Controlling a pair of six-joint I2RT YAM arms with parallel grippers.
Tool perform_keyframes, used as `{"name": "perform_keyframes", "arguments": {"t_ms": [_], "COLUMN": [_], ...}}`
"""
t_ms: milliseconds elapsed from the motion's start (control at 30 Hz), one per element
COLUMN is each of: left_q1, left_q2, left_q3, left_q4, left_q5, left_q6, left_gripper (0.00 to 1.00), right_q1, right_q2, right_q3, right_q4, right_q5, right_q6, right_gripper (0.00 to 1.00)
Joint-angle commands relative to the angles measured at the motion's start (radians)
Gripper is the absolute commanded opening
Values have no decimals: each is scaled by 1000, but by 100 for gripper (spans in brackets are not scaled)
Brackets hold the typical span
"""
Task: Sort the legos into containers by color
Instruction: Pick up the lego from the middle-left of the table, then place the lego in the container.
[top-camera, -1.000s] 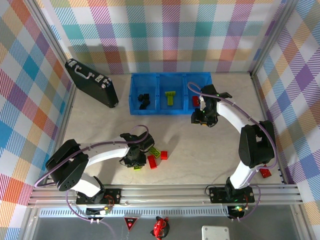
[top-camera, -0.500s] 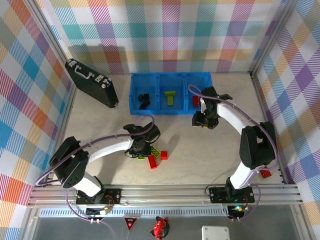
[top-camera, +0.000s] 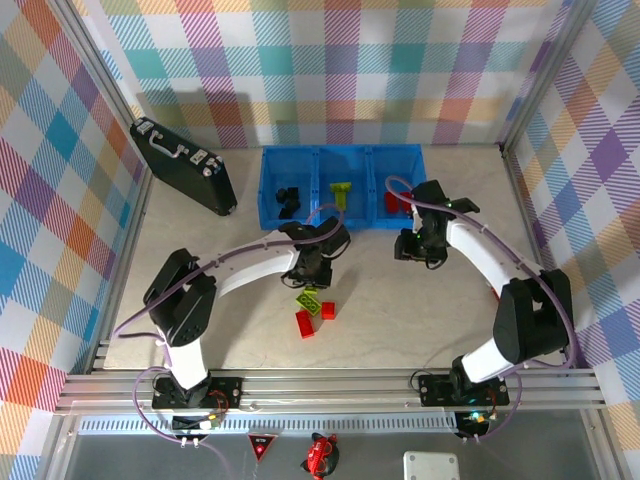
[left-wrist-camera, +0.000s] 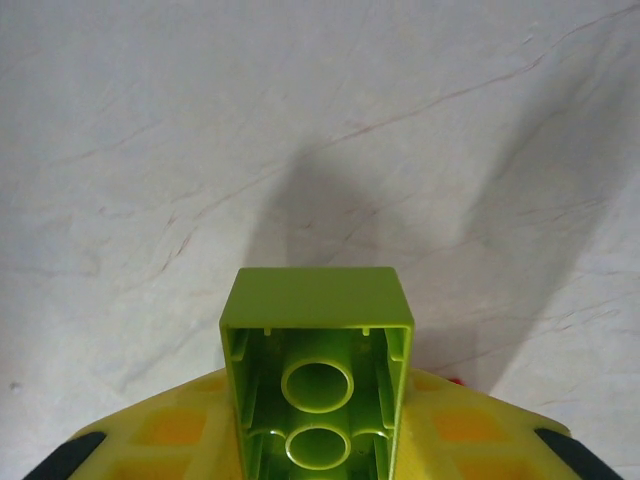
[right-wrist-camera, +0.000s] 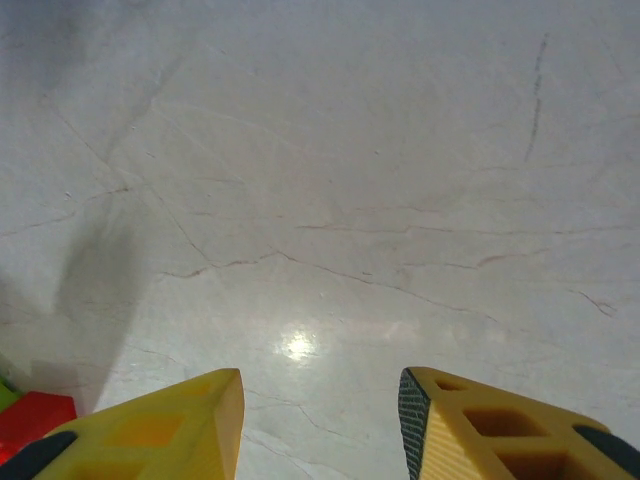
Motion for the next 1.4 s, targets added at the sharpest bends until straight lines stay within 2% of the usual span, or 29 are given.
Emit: {"name": "perform_keyframes", "arguments": {"t_ms": [0, 433, 900, 1100, 1167, 1367], "left_q1": [22, 91, 167, 193, 200, 215], "left_q2": [50, 274, 442, 535, 549, 590], "left_q3": [75, 397, 694, 859, 873, 892], "left_q4": [-12, 38, 89, 48, 72, 182], "left_q5": [22, 123, 192, 143, 103, 116], "left_q6": [63, 101, 113, 129, 132, 121], "left_gripper": [33, 34, 34, 34, 35, 35], "right_q1": [8, 7, 8, 8, 8, 8], "right_q2": [-49, -148, -226, -253, -259, -259], "right_q3": [-20, -78, -111, -124, -131, -143], "right_q4": [-48, -93, -138, -143, -144, -138], "right_q5": [32, 45, 58, 56, 60, 59], "right_q6": [17, 39, 54, 61, 64, 63], "right_gripper": [47, 47, 47, 47, 47, 47]}}
